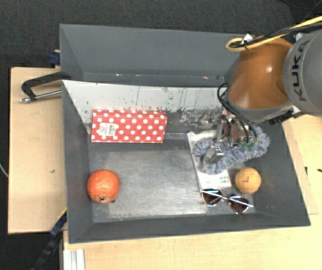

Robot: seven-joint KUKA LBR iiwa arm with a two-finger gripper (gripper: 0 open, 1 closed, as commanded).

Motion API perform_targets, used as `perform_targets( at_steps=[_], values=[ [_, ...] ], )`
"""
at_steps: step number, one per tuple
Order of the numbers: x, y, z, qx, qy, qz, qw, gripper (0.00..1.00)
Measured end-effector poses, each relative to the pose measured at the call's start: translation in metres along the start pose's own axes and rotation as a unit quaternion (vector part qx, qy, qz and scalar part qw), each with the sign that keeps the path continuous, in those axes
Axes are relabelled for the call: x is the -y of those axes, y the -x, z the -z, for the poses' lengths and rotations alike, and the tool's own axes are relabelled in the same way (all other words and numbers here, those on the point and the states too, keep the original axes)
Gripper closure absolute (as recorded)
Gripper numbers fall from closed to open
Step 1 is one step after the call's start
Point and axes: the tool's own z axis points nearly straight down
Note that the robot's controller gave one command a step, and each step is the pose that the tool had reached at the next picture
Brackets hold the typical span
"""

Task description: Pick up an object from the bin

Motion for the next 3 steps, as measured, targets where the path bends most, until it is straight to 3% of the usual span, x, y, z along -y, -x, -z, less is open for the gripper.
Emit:
perform_targets(
  at_steps=[1, 2, 3],
  values=[
    [0.024, 0.029, -0.072, 0.0039, 0.002, -0.017, 0.9999, 1.00],
    [0.024, 0.029, -0.072, 0.0039, 0.002, -0.017, 0.9999, 1.00],
    [0.024, 0.019, 0.054, 0.0014, 0.000, -0.007, 1.0000, 1.00]
  ],
)
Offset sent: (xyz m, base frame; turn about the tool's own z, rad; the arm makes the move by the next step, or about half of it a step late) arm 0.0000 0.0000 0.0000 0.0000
